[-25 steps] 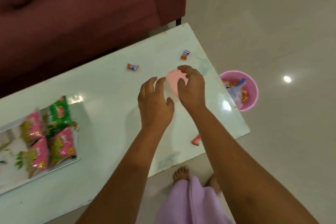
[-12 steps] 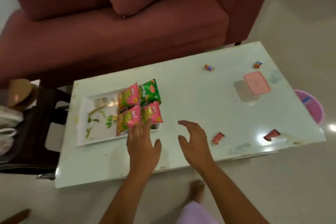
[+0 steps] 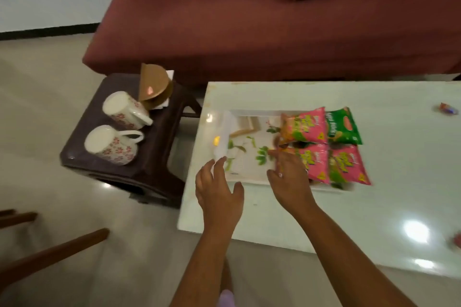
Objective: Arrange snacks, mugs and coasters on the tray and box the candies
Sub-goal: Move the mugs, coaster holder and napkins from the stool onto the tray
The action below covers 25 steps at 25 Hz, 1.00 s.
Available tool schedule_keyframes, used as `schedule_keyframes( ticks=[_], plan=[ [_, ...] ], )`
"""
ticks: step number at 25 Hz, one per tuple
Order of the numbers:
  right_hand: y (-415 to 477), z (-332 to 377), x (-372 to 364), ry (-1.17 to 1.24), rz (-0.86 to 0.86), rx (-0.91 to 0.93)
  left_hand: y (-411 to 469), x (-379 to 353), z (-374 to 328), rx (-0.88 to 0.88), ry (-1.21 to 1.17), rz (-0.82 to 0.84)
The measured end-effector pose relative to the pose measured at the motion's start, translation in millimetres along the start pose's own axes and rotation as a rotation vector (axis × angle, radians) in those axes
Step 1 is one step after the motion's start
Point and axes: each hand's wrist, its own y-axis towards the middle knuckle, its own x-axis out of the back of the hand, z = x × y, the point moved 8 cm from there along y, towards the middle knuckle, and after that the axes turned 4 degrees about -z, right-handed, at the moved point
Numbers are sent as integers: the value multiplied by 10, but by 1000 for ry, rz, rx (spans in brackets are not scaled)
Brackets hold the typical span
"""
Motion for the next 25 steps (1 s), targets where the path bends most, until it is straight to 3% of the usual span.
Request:
schedule_keyframes(
  ticks=[4,7,12,18,25],
  plan=[
    [411,1166,-1256,23,118,97,893,1023,799,16,-8,-200],
    [711,1944,-1976,-7,152,214,1471,1627,1249,26,148,-319],
    [1089,2638,-2575,-97,195,401,2018,1850,1748,126,285,-196],
    [1341,2830,-3075,-677,225,658,2177,1587,1980,187,184,1],
    [1448,2810,-3175,-671,262,677,2147,1578,1928,245,218,-77]
  ],
)
